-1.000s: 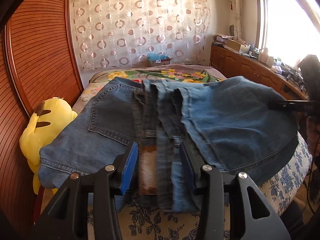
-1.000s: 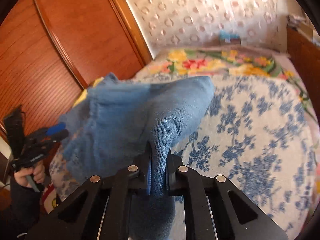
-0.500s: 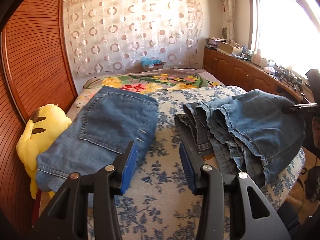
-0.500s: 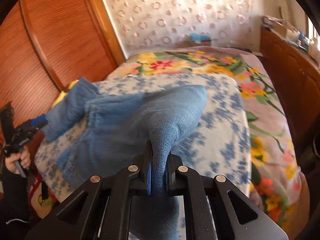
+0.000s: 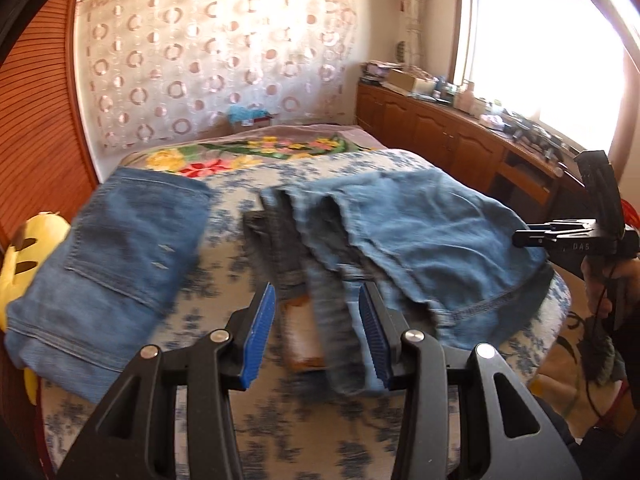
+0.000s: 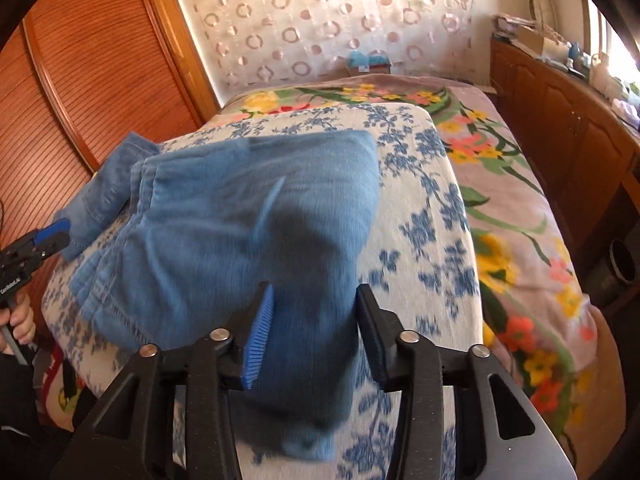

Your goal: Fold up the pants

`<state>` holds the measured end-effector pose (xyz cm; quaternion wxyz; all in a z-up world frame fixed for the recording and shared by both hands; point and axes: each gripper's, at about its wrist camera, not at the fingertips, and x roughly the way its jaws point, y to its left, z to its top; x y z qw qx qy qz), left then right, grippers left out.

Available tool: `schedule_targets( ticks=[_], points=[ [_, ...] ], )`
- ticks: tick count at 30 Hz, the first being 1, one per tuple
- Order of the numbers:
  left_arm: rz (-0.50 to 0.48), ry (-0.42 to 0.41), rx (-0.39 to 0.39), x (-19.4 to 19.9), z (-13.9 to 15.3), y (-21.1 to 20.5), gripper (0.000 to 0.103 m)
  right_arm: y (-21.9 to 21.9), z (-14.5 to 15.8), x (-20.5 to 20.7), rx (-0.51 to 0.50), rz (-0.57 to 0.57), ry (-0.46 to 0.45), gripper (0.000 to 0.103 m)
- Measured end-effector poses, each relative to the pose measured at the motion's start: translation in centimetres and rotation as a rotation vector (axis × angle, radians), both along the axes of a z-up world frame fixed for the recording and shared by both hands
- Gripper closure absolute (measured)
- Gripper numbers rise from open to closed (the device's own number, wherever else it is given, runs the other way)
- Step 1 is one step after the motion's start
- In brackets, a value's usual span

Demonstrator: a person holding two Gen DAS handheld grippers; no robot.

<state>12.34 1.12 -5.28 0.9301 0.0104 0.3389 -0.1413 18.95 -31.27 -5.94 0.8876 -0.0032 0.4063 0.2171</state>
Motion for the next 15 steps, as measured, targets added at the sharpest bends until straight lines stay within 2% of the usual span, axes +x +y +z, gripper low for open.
schedule_targets(
  ticks=[6, 10, 15],
  points=[
    [-0.062, 0.006, -0.028, -0.6, -0.3, -2.9, 0.06, -0.5, -1.0, -2.8, -0.016, -0.01, -0.019, 0.05],
    [-0.111, 0.019, -0.053, -1.1, -0.6, -4.5, 0.06, -0.9, -1.6, -4.1, 0.0, -0.018, -0.027, 0.05],
    [-0.141, 0.045, -0.041, -1.4, -1.6, -6.0, 0.061, -0.8, -1.7, -5.2, -0.011, -0.027, -0.043, 0.049]
  ],
)
